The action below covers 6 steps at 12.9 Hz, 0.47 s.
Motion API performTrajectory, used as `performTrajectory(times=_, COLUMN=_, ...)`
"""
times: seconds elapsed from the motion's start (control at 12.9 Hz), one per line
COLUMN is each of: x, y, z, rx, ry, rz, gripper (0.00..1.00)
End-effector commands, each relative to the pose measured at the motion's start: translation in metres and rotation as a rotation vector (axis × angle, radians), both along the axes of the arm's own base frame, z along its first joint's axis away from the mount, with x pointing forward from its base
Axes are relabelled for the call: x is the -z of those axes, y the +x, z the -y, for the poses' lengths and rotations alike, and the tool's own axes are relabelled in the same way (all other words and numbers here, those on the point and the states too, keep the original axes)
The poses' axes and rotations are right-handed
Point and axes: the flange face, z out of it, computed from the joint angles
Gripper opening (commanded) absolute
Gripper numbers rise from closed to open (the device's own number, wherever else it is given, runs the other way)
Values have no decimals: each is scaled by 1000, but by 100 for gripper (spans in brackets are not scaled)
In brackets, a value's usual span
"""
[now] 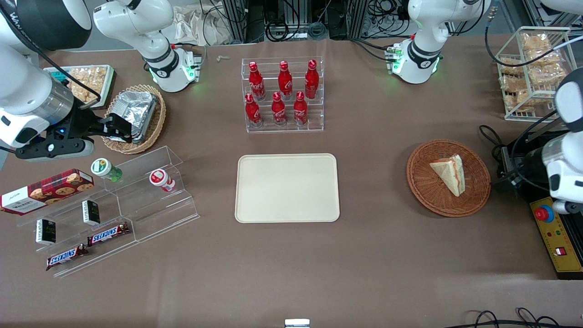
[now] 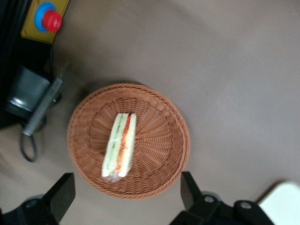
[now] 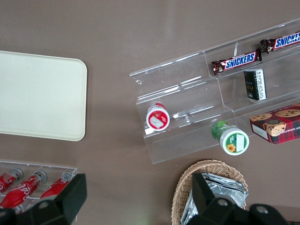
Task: Place sandwich from basket to tray
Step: 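Move the left gripper toward the wicker basket holding the sandwich, then lower the open left gripper around the wrapped sandwich in the basket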
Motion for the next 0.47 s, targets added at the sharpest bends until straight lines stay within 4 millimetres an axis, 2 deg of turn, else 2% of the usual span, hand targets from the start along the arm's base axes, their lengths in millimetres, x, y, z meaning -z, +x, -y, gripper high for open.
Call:
performTrajectory(times=0.0, x=39, y=-30, z=4, rx=-108, ry=45, rz=-6, gripper=100)
performTrajectory(times=0.39, x=126, y=-67, z=4, rx=-130, ry=45, rz=-65, gripper=100)
